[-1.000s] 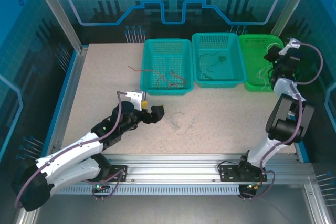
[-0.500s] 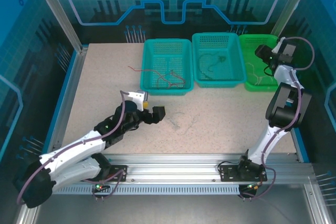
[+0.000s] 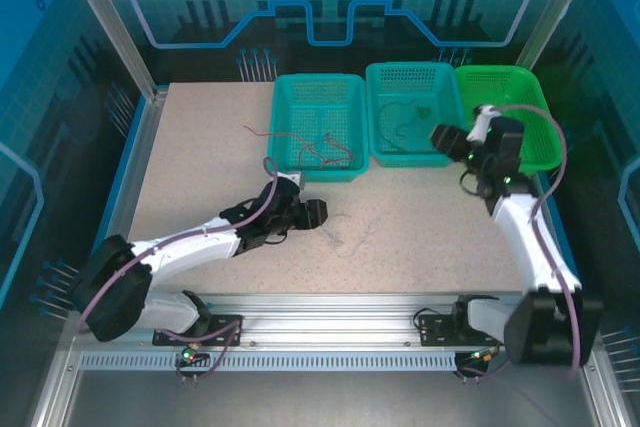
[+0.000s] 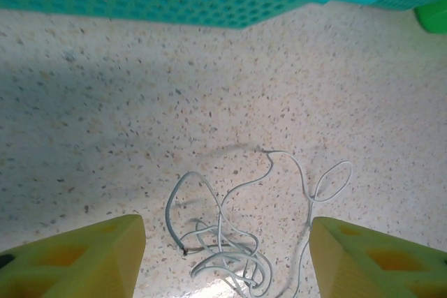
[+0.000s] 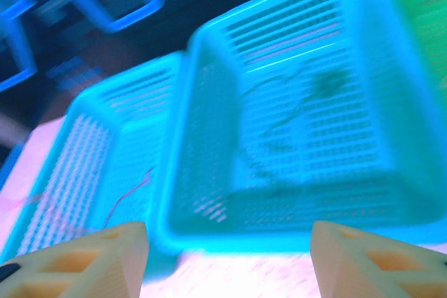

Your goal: Untangle the cables

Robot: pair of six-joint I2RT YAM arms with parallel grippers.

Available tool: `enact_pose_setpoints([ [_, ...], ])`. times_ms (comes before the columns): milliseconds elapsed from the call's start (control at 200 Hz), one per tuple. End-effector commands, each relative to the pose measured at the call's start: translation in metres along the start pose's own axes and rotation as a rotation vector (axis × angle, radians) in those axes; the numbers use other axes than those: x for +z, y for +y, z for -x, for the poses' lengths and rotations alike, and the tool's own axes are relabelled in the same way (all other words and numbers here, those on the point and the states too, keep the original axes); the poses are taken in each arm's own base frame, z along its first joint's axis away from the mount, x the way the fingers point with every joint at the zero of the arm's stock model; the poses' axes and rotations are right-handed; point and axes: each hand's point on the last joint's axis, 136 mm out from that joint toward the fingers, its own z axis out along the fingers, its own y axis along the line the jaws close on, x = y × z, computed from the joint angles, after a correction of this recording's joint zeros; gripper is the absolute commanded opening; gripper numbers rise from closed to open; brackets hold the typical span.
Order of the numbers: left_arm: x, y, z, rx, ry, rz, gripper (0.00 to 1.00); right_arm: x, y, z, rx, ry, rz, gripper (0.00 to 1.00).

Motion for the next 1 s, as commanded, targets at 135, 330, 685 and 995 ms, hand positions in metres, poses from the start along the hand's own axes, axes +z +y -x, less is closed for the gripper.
enact_pose_setpoints([
  [135, 0.022, 0.009, -0.025, -0.089, 0.118, 0.05, 0.57, -0.021, 0.069, -0.133, -0.091, 0.355, 0.145, 0.63],
  [330, 0.035, 0.012, -0.04, -0.108, 0.176, 0.043, 0.4, 0.002, 0.096, -0.206, -0.134, 0.594, 0.198, 0.59],
  [685, 0.039, 0.022, -0.054, -0.134, 0.206, 0.059, 0.0, 0.056, 0.133, -0.286, -0.174, 0.892, 0.201, 0.61],
  [995, 0.032, 0.024, -0.051, -0.121, 0.18, 0.054, 0.0, 0.078, 0.12, -0.313, -0.17, 0.94, 0.031, 0.52],
])
